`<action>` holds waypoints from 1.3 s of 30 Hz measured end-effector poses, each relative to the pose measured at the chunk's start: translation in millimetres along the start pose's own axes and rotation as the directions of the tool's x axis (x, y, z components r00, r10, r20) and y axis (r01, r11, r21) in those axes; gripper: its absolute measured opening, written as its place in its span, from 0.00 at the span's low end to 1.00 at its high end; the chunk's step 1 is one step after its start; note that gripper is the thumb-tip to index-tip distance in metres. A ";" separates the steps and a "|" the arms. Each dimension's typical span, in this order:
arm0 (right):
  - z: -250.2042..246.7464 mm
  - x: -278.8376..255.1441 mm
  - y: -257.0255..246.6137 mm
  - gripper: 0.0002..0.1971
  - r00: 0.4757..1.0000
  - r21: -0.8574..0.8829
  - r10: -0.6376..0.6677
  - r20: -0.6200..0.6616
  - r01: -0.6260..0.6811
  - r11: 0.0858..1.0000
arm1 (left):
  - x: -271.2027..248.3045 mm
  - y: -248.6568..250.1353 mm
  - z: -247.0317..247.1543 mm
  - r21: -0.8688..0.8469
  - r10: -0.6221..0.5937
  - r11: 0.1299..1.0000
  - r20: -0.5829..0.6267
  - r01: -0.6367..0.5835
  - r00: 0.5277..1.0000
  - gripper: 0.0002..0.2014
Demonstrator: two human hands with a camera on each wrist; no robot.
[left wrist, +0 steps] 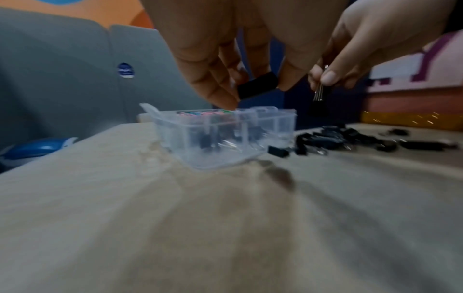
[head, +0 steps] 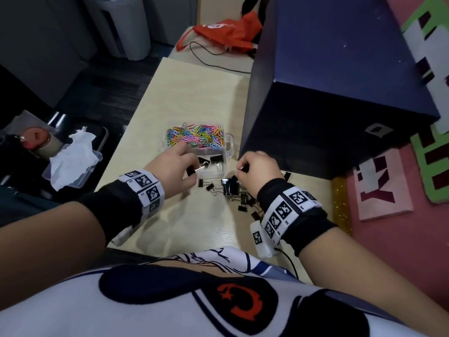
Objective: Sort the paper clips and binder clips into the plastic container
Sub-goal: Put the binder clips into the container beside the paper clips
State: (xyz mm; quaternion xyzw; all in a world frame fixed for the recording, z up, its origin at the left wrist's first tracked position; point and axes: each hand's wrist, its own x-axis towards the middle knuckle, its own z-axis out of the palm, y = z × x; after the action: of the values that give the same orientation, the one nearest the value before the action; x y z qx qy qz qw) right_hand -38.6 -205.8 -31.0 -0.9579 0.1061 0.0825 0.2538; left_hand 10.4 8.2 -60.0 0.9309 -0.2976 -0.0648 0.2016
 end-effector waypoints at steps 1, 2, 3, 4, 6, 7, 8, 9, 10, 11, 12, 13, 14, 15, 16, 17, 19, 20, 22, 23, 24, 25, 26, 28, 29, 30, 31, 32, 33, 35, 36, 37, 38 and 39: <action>-0.6 2.8 -7.5 0.02 1.000 0.014 -0.026 -0.008 0.026 1.000 | 1.0 -3.8 -2.4 -0.011 -0.020 1.000 -0.026 0.019 0.999 0.09; -0.6 5.4 -14.4 0.02 0.999 0.036 -0.050 -0.017 0.051 0.998 | 2.2 -6.9 -4.8 -0.012 -0.044 0.999 -0.049 0.043 0.998 0.09; -0.1 7.8 -20.9 0.03 0.997 0.065 -0.073 -0.023 0.074 0.995 | 3.6 -9.5 -7.0 -0.002 -0.071 0.997 -0.059 0.071 0.996 0.10; 0.4 10.1 -26.2 0.04 0.996 0.092 -0.089 -0.020 0.091 0.992 | 4.9 -11.9 -8.6 0.014 -0.102 0.995 -0.053 0.103 0.993 0.12; 2.0 14.4 -32.2 0.12 0.994 0.099 -0.106 0.009 0.105 0.990 | 5.2 -13.9 -9.2 0.049 -0.148 0.988 -0.028 0.149 0.989 0.16; 2.7 16.3 -32.2 0.16 0.995 0.076 -0.095 0.037 0.093 0.993 | 4.1 -13.7 -7.9 0.065 -0.147 0.987 -0.026 0.148 0.989 0.17; 3.3 17.9 -30.1 0.19 0.996 0.048 -0.063 0.069 0.060 0.997 | 2.3 -11.5 -6.3 0.080 -0.125 0.989 -0.030 0.127 0.992 0.17; 3.9 18.5 -25.9 0.21 0.995 0.023 -0.016 0.098 0.014 1.000 | 0.3 -8.2 -4.0 0.092 -0.085 0.992 -0.031 0.088 0.996 0.16; 5.0 18.9 -20.3 0.21 0.992 -0.008 0.039 0.123 -0.038 0.999 | -2.2 -3.4 -1.5 0.107 -0.043 0.993 -0.018 0.045 0.999 0.15; 5.8 18.2 -13.8 0.21 0.986 -0.056 0.096 0.137 -0.089 0.994 | -4.5 2.8 1.3 0.128 -0.013 0.992 0.024 0.010 1.000 0.14; 6.3 16.6 -7.4 0.21 0.976 -0.127 0.158 0.149 -0.139 0.982 | -6.4 8.9 5.1 0.155 -0.001 0.988 0.090 -0.013 0.996 0.14; 7.3 13.4 -1.4 0.23 0.962 -0.212 0.216 0.169 -0.179 0.961 | -7.6 14.9 9.4 0.190 -0.001 0.981 0.161 -0.030 0.987 0.15; 8.9 9.1 4.4 0.28 0.941 -0.303 0.270 0.205 -0.202 0.931 | -7.9 19.9 13.9 0.228 -0.004 0.972 0.221 -0.048 0.975 0.16; 11.5 3.5 9.9 0.34 0.917 -0.380 0.312 0.249 -0.203 0.902 | -7.9 23.8 18.4 0.264 -0.007 0.962 0.266 -0.066 0.964 0.17; 15.4 -2.6 15.0 0.38 0.897 -0.426 0.338 0.285 -0.197 0.883 | -7.4 25.8 23.9 0.296 -0.014 0.952 0.301 -0.080 0.954 0.19; 19.3 -8.6 19.1 0.40 0.885 -0.433 0.347 0.309 -0.193 0.880 | -6.6 26.3 30.0 0.328 -0.027 0.941 0.335 -0.089 0.942 0.22; 28.2 -16.1 27.3 0.40 0.883 -0.377 0.330 0.335 -0.195 0.905 | -5.7 24.8 41.8 0.388 -0.056 0.915 0.402 -0.114 0.914 0.32; 32.5 -16.9 31.1 0.37 0.891 -0.338 0.310 0.333 -0.194 0.921 | -5.3 23.8 45.8 0.413 -0.075 0.903 0.426 -0.120 0.902 0.37; 36.6 -18.3 37.3 0.29 0.914 -0.264 0.267 0.305 -0.188 0.946 | -3.6 24.4 48.2 0.435 -0.090 0.893 0.426 -0.116 0.900 0.36; 36.9 -19.8 39.8 0.24 0.928 -0.238 0.246 0.281 -0.181 0.954 | -2.5 25.1 47.5 0.431 -0.082 0.895 0.413 -0.115 0.907 0.32; 36.8 -21.2 42.2 0.19 0.939 -0.224 0.227 0.258 -0.171 0.959 | -1.3 26.1 45.8 0.427 -0.077 0.897 0.400 -0.112 0.913 0.27; 37.3 -22.3 44.7 0.14 0.950 -0.216 0.206 0.236 -0.156 0.964 | -0.5 26.7 44.6 0.428 -0.082 0.898 0.395 -0.104 0.915 0.23; 37.6 -23.5 46.6 0.11 0.957 -0.214 0.187 0.220 -0.140 0.967 | -0.3 27.4 43.5 0.427 -0.091 0.899 0.393 -0.094 0.915 0.20; 38.0 -24.3 49.2 0.09 0.965 -0.207 0.166 0.202 -0.124 0.970 | -1.1 28.9 41.8 0.421 -0.097 0.903 0.395 -0.087 0.913 0.14; 37.7 -24.0 50.0 0.10 0.968 -0.200 0.163 0.191 -0.125 0.972 | -1.6 29.4 41.4 0.420 -0.092 0.903 0.397 -0.091 0.913 0.13; 36.7 -23.5 51.2 0.09 0.970 -0.188 0.168 0.177 -0.134 0.973 | -1.8 29.7 41.2 0.419 -0.090 0.903 0.402 -0.096 0.911 0.12; 35.3 -22.5 52.2 0.09 0.971 -0.173 0.178 0.163 -0.149 0.974 | -1.7 29.5 41.2 0.414 -0.085 0.905 0.408 -0.102 0.909 0.12; 33.2 -21.3 52.4 0.07 0.968 -0.155 0.196 0.156 -0.172 0.973 | -1.6 29.1 41.0 0.405 -0.080 0.908 0.414 -0.105 0.907 0.12; 30.8 -20.1 52.1 0.06 0.965 -0.126 0.213 0.153 -0.195 0.973 | -1.1 28.9 40.4 0.385 -0.070 0.917 0.416 -0.105 0.907 0.12; 25.9 -15.9 48.9 0.04 0.961 -0.068 0.229 0.154 -0.221 0.973 | -0.8 28.8 38.3 0.319 -0.029 0.942 0.391 -0.105 0.920 0.12; 22.7 -13.8 45.6 0.04 0.962 -0.057 0.229 0.151 -0.223 0.973 | -1.1 28.5 36.6 0.276 -0.008 0.956 0.367 -0.101 0.930 0.12; 19.7 -11.1 41.6 0.05 0.965 -0.056 0.220 0.142 -0.214 0.975 | -1.3 28.6 33.5 0.230 0.016 0.968 0.332 -0.097 0.943 0.12; 16.9 -8.6 36.5 0.06 0.970 -0.054 0.205 0.130 -0.200 0.978 | -1.2 27.6 29.7 0.185 0.037 0.978 0.289 -0.094 0.957 0.12; 14.3 -5.3 30.7 0.07 0.976 -0.051 0.181 0.120 -0.176 0.983 | -0.5 26.3 24.6 0.138 0.055 0.986 0.241 -0.091 0.969 0.11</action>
State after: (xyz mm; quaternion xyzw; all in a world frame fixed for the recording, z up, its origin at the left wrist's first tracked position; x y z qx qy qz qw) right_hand -52.7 -223.7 -56.5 -0.9423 0.1739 0.1665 0.2325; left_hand -9.8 -19.3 -71.5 0.9173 -0.3576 -0.1452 0.0976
